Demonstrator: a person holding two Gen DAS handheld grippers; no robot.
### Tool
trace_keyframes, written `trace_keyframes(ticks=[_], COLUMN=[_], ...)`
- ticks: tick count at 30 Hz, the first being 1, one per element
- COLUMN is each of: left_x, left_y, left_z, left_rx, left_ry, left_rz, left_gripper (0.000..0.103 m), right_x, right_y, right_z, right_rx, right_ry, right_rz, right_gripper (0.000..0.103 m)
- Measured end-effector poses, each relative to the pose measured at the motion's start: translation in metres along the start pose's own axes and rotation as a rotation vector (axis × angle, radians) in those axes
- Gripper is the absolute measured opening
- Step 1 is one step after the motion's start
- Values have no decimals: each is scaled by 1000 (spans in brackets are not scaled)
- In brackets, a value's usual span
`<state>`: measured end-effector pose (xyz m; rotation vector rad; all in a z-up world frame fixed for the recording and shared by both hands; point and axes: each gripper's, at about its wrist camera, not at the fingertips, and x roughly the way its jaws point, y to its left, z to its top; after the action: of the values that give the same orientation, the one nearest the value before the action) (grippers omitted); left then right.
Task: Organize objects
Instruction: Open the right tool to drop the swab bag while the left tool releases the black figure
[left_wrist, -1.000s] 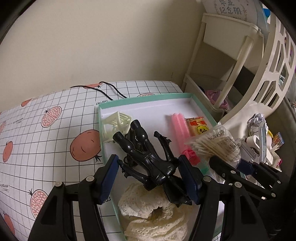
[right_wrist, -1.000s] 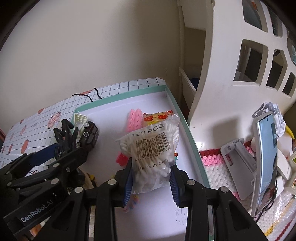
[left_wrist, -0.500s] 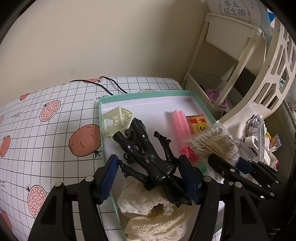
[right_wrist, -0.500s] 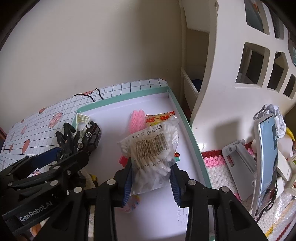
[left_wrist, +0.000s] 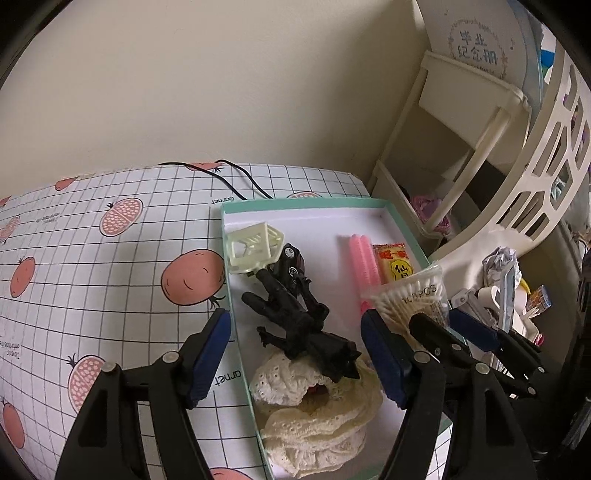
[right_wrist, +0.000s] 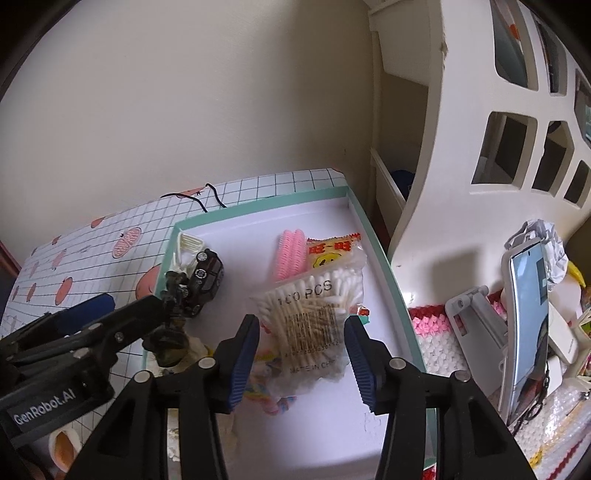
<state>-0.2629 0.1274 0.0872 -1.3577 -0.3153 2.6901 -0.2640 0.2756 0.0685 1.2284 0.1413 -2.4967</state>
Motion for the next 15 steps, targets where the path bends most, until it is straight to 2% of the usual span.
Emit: trace_keyframes(ticks=[3,5,7,9,10,11,12,15], left_x=[-4,-4,-4,-4,-4,-3,-3,-1], left_y=[5,9,13,17,20,23,26,36], left_z=[0,0,1,1,1,1,0,-1], left_rx=[-20,-34,-48,-53,-59,-67,-75,-107], left_ry=[-4,-6,-4,-3,-4,-3,-2,3], left_rz=[11,20,33,49,62,75,83,98], left_gripper=[76,78,78,78,81,88,90,91], right_x=[0,0,1,1,2,3,3,4], right_y=[2,3,5,6,6,7,7,8], right_z=[-1,-1,-1,-1,-1,-1,-1,-2], right_rx=[-1,-3,-10,-13,-12,-12,-13,-13], right_ry=[1,0,-2,-3,-4,-5,-5,-5], right_rz=[-1,2,2,2,4,5,7,10], right_gripper=[54,60,61,66,72,75,75,85])
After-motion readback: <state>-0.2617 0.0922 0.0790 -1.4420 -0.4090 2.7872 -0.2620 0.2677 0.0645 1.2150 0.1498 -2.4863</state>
